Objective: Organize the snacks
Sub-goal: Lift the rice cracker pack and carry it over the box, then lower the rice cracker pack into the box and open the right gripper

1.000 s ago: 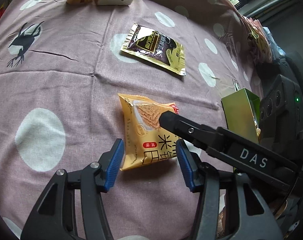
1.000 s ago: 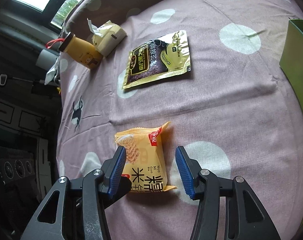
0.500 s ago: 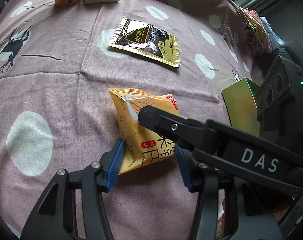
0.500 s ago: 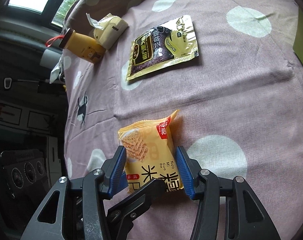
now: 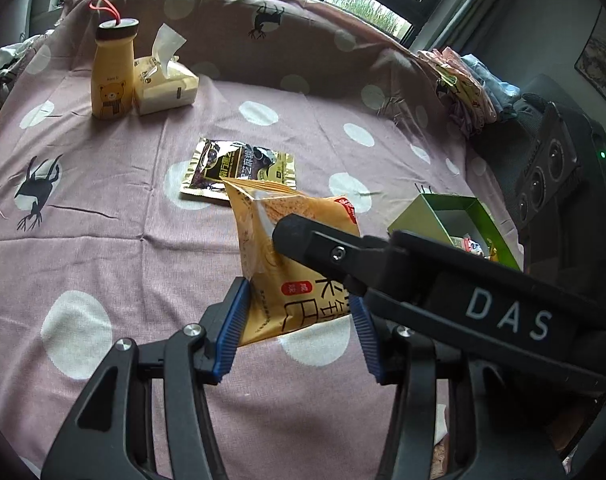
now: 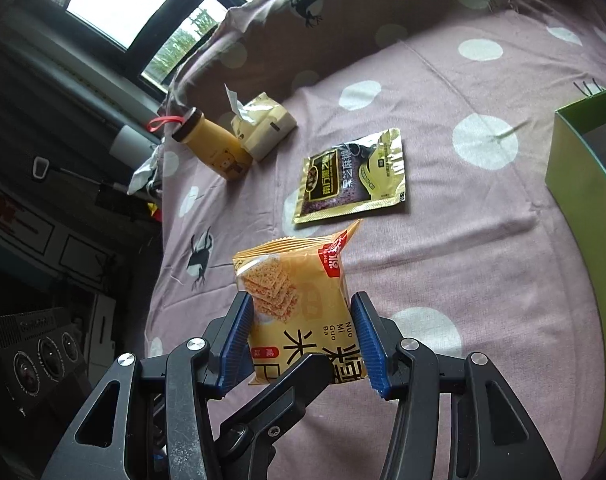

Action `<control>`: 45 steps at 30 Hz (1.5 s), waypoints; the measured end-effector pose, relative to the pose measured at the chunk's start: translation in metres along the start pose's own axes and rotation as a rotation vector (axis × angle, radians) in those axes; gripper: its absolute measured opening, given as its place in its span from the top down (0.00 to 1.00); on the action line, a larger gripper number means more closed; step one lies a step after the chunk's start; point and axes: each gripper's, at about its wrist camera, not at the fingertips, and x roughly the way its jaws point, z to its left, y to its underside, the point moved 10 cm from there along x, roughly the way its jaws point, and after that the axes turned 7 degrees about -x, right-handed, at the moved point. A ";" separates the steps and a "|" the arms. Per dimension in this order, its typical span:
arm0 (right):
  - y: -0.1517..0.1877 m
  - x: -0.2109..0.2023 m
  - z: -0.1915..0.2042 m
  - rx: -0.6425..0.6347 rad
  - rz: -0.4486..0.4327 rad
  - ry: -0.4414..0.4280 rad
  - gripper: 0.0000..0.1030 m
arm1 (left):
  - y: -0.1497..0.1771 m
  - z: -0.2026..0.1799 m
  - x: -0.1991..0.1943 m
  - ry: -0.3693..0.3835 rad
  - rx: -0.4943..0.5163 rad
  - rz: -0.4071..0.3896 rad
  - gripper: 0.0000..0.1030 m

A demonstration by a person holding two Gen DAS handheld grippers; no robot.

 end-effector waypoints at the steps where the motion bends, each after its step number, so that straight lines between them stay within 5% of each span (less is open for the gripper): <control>1: -0.003 -0.005 0.002 -0.010 -0.018 0.002 0.47 | -0.002 -0.005 -0.003 0.008 0.008 -0.018 0.52; 11: -0.023 -0.061 0.017 -0.115 -0.199 0.013 0.47 | -0.016 -0.045 -0.036 0.050 0.096 -0.196 0.51; 21: -0.029 -0.091 0.025 -0.157 -0.283 0.015 0.47 | -0.020 -0.067 -0.054 0.071 0.164 -0.285 0.51; 33: -0.037 -0.123 0.006 -0.148 -0.357 0.087 0.47 | -0.019 -0.105 -0.050 0.158 0.226 -0.293 0.51; 45: -0.044 -0.158 -0.063 0.003 -0.415 0.184 0.47 | -0.010 -0.167 -0.004 0.261 0.329 -0.170 0.51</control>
